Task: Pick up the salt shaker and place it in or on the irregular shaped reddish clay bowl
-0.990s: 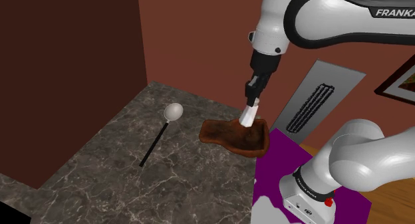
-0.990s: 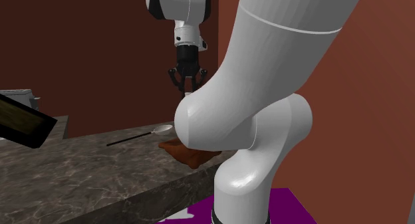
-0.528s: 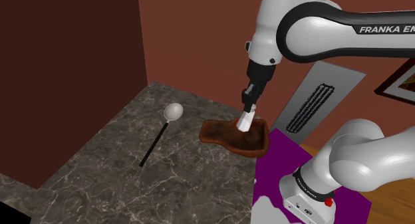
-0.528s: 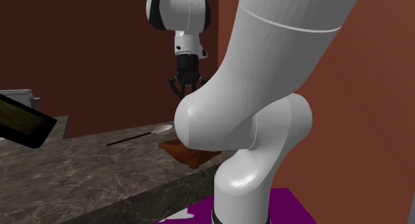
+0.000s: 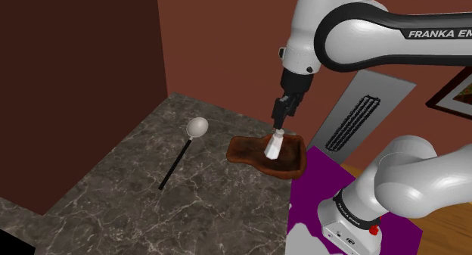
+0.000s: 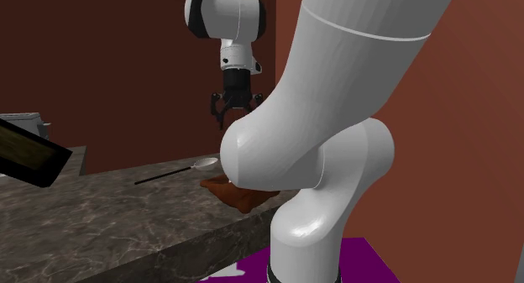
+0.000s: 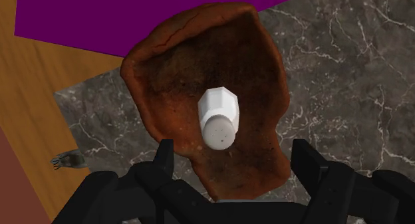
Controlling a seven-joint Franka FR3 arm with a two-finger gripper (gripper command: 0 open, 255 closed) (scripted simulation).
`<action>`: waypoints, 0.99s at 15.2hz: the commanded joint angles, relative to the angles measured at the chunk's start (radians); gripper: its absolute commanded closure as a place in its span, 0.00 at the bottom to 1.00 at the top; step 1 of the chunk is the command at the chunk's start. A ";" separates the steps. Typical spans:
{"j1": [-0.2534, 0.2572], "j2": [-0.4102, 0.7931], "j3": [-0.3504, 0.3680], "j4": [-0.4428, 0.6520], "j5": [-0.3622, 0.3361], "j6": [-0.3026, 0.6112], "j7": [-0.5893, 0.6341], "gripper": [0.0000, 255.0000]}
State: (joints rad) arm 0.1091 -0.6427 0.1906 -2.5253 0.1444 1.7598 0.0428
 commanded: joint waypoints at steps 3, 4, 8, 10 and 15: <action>0.000 0.000 0.000 0.000 0.000 0.000 0.000 0.00; -0.002 0.001 -0.004 0.034 -0.004 -0.033 0.001 0.00; -0.008 0.013 -0.013 0.135 -0.014 -0.122 0.003 0.00; -0.007 0.013 -0.013 0.135 -0.014 -0.122 0.003 0.00; -0.007 0.013 -0.013 0.135 -0.014 -0.122 0.003 0.00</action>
